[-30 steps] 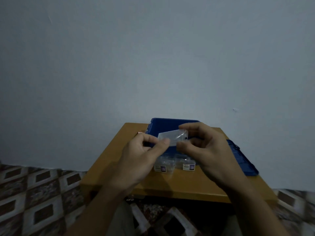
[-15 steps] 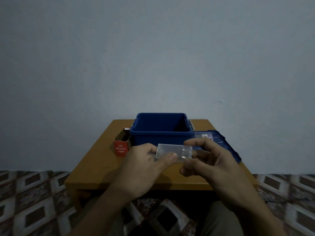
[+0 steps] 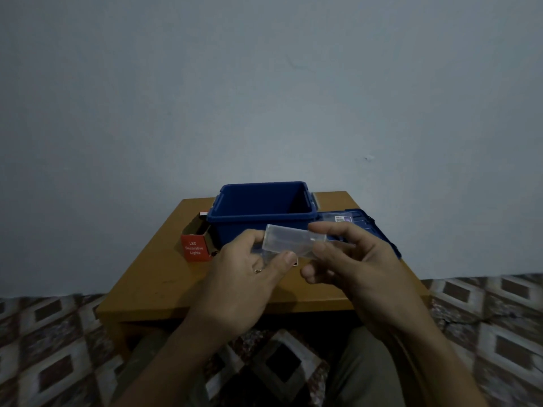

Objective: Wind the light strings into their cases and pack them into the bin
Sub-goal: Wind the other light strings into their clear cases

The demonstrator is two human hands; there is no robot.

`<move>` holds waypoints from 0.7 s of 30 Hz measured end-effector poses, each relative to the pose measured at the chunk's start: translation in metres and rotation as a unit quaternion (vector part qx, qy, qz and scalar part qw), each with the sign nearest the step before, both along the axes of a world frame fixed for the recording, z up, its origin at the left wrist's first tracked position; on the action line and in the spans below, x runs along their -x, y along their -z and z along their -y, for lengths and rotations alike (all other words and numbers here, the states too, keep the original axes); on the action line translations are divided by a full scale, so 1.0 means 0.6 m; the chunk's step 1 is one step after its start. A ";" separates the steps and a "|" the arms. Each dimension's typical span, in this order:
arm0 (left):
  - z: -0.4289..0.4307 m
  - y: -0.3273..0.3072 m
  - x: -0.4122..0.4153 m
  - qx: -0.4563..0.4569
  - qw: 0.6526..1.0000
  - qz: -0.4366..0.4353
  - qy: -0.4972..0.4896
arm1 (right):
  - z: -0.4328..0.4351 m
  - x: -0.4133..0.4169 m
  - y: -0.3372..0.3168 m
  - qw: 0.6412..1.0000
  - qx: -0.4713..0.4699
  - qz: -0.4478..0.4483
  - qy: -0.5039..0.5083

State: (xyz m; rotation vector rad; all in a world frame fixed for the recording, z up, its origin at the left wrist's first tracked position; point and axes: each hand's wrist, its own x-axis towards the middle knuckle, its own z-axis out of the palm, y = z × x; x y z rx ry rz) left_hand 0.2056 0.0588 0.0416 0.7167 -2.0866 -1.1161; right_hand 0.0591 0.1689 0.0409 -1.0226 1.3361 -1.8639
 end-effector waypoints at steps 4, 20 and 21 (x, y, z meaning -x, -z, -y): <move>-0.009 0.003 0.003 0.011 1.000 -0.017 -0.004 | -0.003 -0.002 0.002 1.000 0.007 0.000 0.005; 0.002 0.004 -0.005 -0.024 0.998 -0.009 0.061 | 0.002 -0.001 0.008 0.997 0.049 -0.007 0.055; 0.004 0.003 -0.006 -0.029 0.997 0.013 0.066 | 0.002 0.000 0.007 0.997 0.052 -0.005 0.058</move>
